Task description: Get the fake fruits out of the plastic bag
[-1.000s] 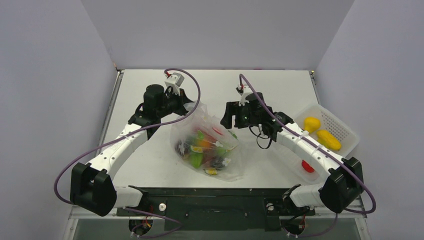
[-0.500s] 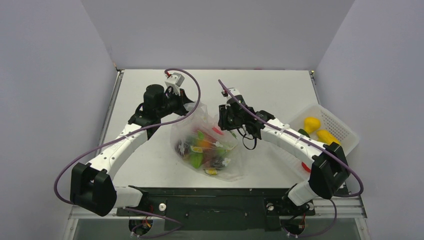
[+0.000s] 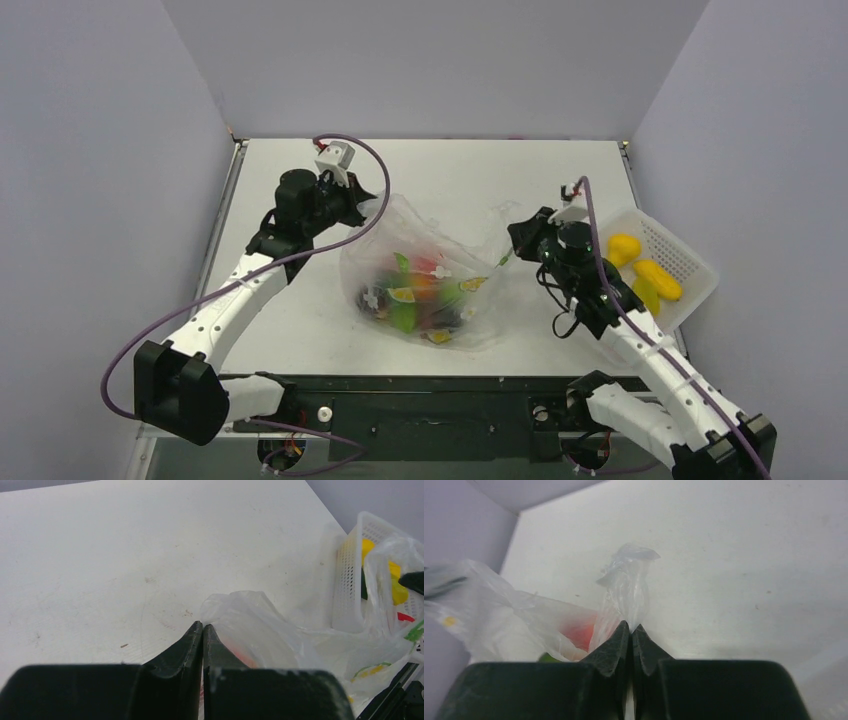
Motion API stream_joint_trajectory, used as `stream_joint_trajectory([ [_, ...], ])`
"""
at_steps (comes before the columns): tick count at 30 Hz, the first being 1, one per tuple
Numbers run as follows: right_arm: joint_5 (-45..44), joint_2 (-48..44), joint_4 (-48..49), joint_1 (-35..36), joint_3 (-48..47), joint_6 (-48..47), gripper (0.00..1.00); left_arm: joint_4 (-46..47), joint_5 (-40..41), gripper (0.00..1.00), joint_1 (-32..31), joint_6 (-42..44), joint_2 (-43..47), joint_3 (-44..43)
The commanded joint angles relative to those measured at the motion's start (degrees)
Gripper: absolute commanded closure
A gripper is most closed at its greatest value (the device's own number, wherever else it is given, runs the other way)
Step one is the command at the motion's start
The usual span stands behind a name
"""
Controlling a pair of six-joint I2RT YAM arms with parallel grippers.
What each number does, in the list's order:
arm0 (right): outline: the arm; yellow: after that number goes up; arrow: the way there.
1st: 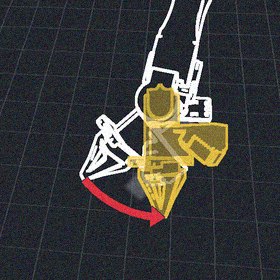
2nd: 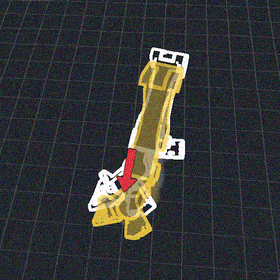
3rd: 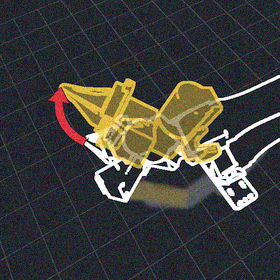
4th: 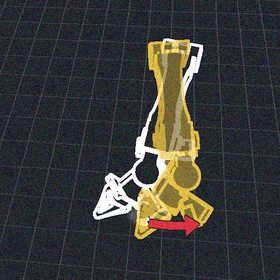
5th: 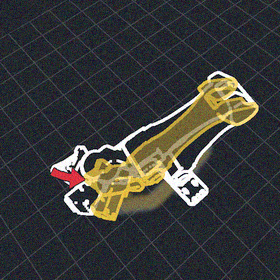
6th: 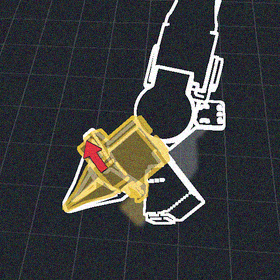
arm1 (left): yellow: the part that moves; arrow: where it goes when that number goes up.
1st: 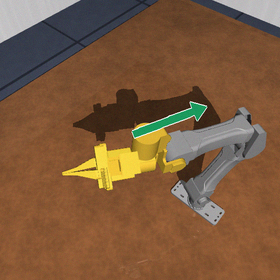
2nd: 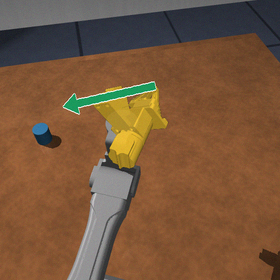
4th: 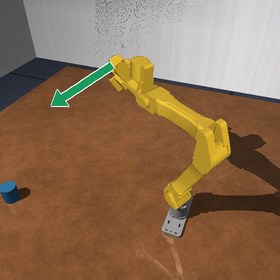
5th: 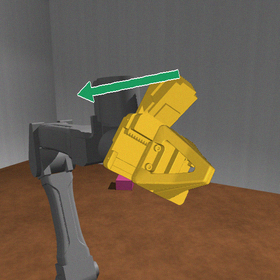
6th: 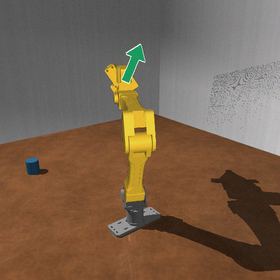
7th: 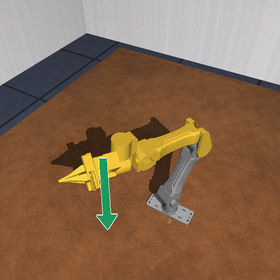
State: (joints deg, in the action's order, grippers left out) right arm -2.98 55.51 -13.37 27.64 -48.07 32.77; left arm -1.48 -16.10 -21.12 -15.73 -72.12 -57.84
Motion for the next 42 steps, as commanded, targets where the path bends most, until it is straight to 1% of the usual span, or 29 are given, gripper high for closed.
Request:
stream_joint_trajectory([
  [1,5.0,-8.6,20.0,-1.2,14.5,11.8,1.0,3.2,1.5,1.0,1.8,0.1,2.2,-0.3],
  [2,5.5,-11.6,23.1,-1.3,16.9,13.3,1.0,3.3,1.3,1.0,2.4,-0.1,2.2,-0.2],
  [3,5.4,-12.8,29.3,-1.3,21.1,16.2,1.0,3.4,0.9,1.0,2.6,-0.3,2.1,-0.1],
  [4,4.8,-15.0,31.9,-1.4,24.7,17.4,1.0,3.4,0.7,1.0,2.8,-0.3,2.1,-0.1],
  [5,4.6,-15.7,37.0,-1.3,26.0,19.6,1.0,3.2,0.4,1.0,2.9,-0.4,2.0,-0.2],
  [7,4.4,-16.6,42.0,-1.4,28.4,21.3,1.0,2.5,-0.7,1.0,2.9,-0.4,1.7,-0.6],
  [9,4.8,-15.1,41.2,-1.4,27.6,21.5,1.0,2.0,-2.2,1.0,2.8,-1.3,1.8,-0.9],
  [11,5.5,-13.6,35.9,-1.4,24.4,20.0,1.0,-1.1,-4.4,0.91,2.9,-3.8,1.9,-2.0],
  [13,8.0,-12.1,31.1,-1.3,21.3,17.7,1.0,-5.2,-6.6,0.79,3.4,-7.5,2.8,-2.2],
  [14,8.5,-11.9,28.2,-1.3,19.6,16.3,1.0,-7.4,-7.9,0.67,3.8,-10.2,4.3,-1.8],
  [15,9.5,-11.4,27.3,-1.3,19.1,15.7,1.0,-8.3,-8.9,0.61,4.1,-11.3,5.4,-0.2],
  [16,10.1,-11.4,26.3,-1.2,18.5,14.9,1.0,-10.1,-10.8,0.51,4.7,-13.0,7.8,0.7],
  [17,11.1,-11.4,26.0,-1.2,18.4,14.7,1.0,-11.2,-11.9,0.46,5.0,-13.6,9.1,2.1],
  [18,11.5,-11.5,25.8,-1.1,18.6,14.3,1.0,-14.3,-12.2,0.37,5.6,-14.3,12.1,2.6],
  [19,12.3,-11.7,25.9,-1.1,18.8,14.1,1.0,-16.1,-12.1,0.33,5.9,-14.4,13.5,2.9],
  [20,12.5,-11.7,25.9,-1.1,19.0,13.7,1.0,-19.9,-11.7,0.24,5.9,-14.5,16.4,2.8],
  [22,13.1,-11.7,25.8,-1.0,19.1,13.2,1.0,-24.7,-11.9,0.17,6.1,-14.5,20.1,1.9],
  [24,13.4,-11.5,25.7,-1.0,18.9,12.6,1.0,-28.1,-13.0,0.14,6.0,-15.0,22.4,0.6],
  [26,13.8,-11.0,25.7,-0.9,18.6,12.1,1.0,-29.5,-14.4,0.13,5.9,-17.3,23.4,-0.5],
  [28,14.0,-10.8,25.8,-0.9,18.2,11.8,1.0,-28.5,-13.4,0.14,4.2,-20.0,23.8,-1.6],
  [30,14.4,-10.5,26.1,-0.9,17.9,11.8,1.0,-30.7,-2.6,0.13,-1.7,-20.5,22.7,-5.6],
  [31,14.5,-10.4,26.4,-0.9,17.7,11.8,1.0,-33.9,7.8,0.12,-8.0,-19.9,20.6,-7.7],
  [32,14.7,-10.3,26.5,-0.9,17.7,11.8,1.0,-35.5,12.9,0.12,-13.7,-19.8,19.2,-11.8],
  [33,14.9,-10.2,26.6,-0.9,17.5,11.9,1.0,-39.0,22.3,0.12,-16.3,-19.6,15.8,-16.4],
  [34,15.2,-10.0,26.6,-1.0,17.2,11.9,1.0,-40.4,25.7,0.12,-20.4,-19.6,13.8,-18.8],
  [35,15.2,-9.9,26.6,-1.0,17.1,11.9,1.0,-43.0,32.0,0.12,-21.9,-19.4,10.1,-22.7],
  [36,15.4,-9.9,26.4,-1.0,16.9,11.9,1.0,-44.6,34.9,0.12,-24.2,-19.6,8.5,-24.3],
  [38,15.4,-10.2,26.0,-1.0,16.5,12.0,1.0,-44.0,41.6,0.12,-26.0,-19.4,4.6,-27.4],
  [42,15.1,-11.5,24.5,-1.0,16.1,12.2,1.0,-38.3,46.9,0.12,-27.0,-16.4,0.2,-28.9],
])
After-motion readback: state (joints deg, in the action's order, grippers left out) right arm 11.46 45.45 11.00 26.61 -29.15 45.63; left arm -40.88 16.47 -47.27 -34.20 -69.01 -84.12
